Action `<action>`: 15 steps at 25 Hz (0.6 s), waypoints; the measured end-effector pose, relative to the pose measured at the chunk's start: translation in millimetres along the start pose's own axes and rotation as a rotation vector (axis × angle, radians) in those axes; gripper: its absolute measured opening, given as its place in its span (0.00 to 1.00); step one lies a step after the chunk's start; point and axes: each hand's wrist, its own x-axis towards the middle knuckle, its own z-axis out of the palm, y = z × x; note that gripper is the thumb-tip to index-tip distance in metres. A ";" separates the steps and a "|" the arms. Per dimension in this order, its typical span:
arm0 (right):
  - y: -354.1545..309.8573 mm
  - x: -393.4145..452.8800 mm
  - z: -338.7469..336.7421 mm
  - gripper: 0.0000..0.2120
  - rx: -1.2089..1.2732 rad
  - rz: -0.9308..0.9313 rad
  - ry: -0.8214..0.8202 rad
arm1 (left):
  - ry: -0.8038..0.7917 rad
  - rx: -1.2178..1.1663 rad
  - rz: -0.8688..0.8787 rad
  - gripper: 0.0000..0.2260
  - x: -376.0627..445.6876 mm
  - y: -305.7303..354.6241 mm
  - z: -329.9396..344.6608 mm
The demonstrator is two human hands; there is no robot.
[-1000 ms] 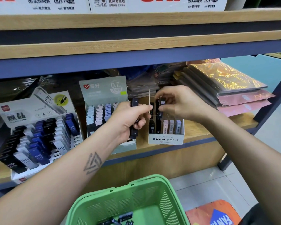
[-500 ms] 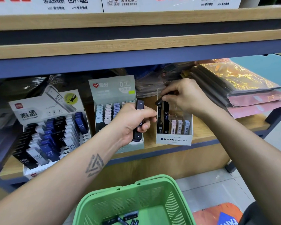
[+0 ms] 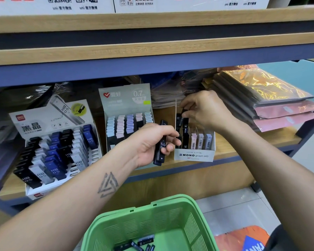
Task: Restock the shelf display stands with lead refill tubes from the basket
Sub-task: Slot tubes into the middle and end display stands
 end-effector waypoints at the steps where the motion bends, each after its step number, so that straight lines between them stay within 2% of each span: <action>1: 1.1 -0.3 2.9 0.11 -0.031 -0.015 0.016 | -0.007 -0.003 -0.013 0.08 0.2 -0.2 0.1; 5: 2.3 0.8 13.6 0.08 -0.149 -0.065 0.055 | -0.014 0.009 -0.008 0.08 -0.5 -0.6 0.5; 15: 0.7 0.8 40.2 0.02 -0.384 -0.054 0.113 | -0.047 0.007 -0.021 0.08 -5.3 1.0 3.4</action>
